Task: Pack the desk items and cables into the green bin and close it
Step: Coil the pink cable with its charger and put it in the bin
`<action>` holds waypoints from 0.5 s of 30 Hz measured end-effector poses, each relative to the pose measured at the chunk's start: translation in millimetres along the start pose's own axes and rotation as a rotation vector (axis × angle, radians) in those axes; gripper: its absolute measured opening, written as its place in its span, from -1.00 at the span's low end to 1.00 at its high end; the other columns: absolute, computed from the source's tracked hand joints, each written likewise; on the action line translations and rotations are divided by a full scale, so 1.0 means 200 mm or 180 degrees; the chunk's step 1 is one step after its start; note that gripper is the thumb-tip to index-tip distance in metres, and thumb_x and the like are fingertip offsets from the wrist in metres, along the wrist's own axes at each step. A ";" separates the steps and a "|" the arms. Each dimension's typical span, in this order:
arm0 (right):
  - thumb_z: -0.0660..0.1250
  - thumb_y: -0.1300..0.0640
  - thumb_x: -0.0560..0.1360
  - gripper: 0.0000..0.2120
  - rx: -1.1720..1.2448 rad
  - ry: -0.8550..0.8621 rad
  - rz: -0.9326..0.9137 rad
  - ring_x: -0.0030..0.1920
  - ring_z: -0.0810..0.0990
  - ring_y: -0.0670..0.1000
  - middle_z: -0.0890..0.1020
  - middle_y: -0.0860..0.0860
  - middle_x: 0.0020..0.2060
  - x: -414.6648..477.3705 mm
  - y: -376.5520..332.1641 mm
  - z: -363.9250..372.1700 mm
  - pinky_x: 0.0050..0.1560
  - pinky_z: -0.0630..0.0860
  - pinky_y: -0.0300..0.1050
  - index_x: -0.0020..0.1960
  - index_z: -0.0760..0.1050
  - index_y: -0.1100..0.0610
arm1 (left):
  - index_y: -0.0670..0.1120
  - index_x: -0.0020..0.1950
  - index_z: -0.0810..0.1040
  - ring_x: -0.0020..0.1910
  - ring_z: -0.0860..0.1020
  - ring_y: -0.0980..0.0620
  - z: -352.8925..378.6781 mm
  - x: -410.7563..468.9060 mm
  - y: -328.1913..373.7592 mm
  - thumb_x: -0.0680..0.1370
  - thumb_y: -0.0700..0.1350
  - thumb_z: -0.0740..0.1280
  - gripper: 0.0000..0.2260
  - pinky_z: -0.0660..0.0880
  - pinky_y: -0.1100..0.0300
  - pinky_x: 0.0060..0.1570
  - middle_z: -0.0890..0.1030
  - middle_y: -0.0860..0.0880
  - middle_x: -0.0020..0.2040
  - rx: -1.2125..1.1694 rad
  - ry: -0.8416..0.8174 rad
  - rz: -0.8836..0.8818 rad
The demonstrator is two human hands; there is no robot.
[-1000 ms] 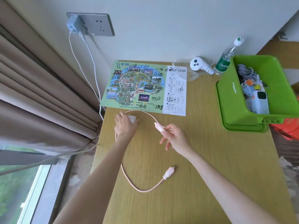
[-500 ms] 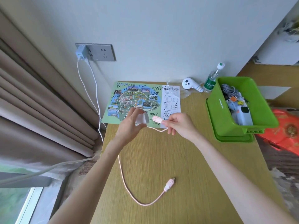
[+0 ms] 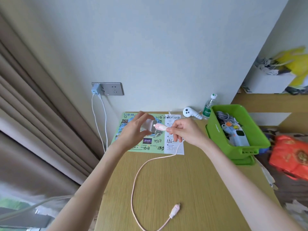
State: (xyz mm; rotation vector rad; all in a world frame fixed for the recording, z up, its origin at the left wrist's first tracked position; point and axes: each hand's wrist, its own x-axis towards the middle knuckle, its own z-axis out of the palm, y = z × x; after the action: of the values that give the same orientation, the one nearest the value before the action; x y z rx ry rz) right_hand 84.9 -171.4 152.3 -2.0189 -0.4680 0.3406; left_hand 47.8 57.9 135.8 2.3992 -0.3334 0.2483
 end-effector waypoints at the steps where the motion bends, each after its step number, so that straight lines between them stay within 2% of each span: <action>1: 0.41 0.10 0.50 -0.81 -0.0054 0.0030 -0.0014 -0.57 0.48 -0.12 0.64 0.01 -0.49 -0.01 -0.02 -0.02 -0.46 0.39 -0.23 -0.26 0.57 0.14 | 0.05 0.21 0.47 0.03 0.53 0.01 -0.02 0.01 0.02 0.42 -0.20 0.47 -0.59 0.53 -0.09 -0.02 0.48 0.11 0.16 0.0020 -0.0006 0.0034; 7: 0.41 0.12 0.50 -0.79 -0.0192 0.0224 -0.0039 -0.57 0.46 -0.12 0.65 0.06 -0.47 -0.09 -0.13 -0.13 -0.44 0.36 -0.18 -0.22 0.59 0.25 | 0.16 0.18 0.43 0.02 0.53 0.03 -0.09 0.07 0.16 0.40 -0.15 0.47 -0.56 0.54 -0.05 -0.06 0.53 0.18 0.13 0.0149 0.0043 0.0234; 12: 0.41 0.12 0.50 -0.78 -0.0263 0.0331 -0.0106 -0.58 0.45 -0.10 0.64 0.02 -0.51 -0.15 -0.21 -0.20 -0.48 0.36 -0.30 -0.23 0.58 0.26 | 0.16 0.17 0.43 0.01 0.54 0.02 -0.11 0.10 0.26 0.39 -0.18 0.49 -0.54 0.53 0.03 -0.10 0.54 0.16 0.13 0.0324 0.0174 0.0365; 15: 0.41 0.12 0.49 -0.78 -0.0308 0.0392 -0.0138 -0.57 0.45 -0.10 0.64 0.03 -0.50 -0.17 -0.25 -0.24 -0.47 0.35 -0.30 -0.25 0.58 0.23 | 0.14 0.19 0.45 0.01 0.54 0.02 -0.14 0.13 0.33 0.40 -0.17 0.49 -0.56 0.52 0.07 -0.14 0.54 0.18 0.14 0.0421 0.0219 0.0411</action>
State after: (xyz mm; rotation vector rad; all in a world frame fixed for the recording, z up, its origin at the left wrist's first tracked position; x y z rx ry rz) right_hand 66.2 -202.8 220.9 -2.1061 -0.4580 0.1685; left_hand 50.4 24.0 203.6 2.4950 -0.4532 0.4226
